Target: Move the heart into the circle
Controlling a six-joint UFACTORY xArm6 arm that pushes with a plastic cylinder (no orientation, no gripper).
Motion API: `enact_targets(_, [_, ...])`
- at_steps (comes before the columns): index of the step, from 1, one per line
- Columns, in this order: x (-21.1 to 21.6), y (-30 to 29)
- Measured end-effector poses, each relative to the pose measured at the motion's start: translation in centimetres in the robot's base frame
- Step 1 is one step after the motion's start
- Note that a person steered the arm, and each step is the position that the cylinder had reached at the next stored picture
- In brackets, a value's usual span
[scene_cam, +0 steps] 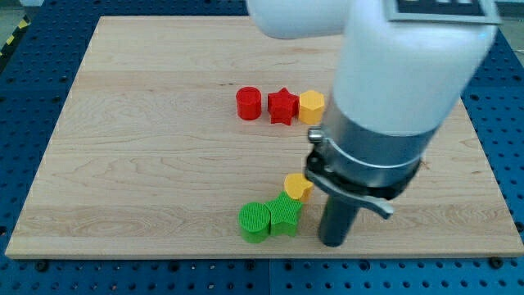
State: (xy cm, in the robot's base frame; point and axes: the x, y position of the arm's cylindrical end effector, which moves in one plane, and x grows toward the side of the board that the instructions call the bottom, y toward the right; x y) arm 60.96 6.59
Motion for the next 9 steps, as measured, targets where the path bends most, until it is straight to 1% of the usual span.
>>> enact_targets(2, [-1.1,-3.5])
enact_targets(4, [-1.7,-4.3])
enact_targets(5, [-3.0,-3.7])
enact_targets(7, [-6.9,-2.2])
enact_targets(8, [-7.6,0.0])
enact_targets(9, [-7.3,3.1])
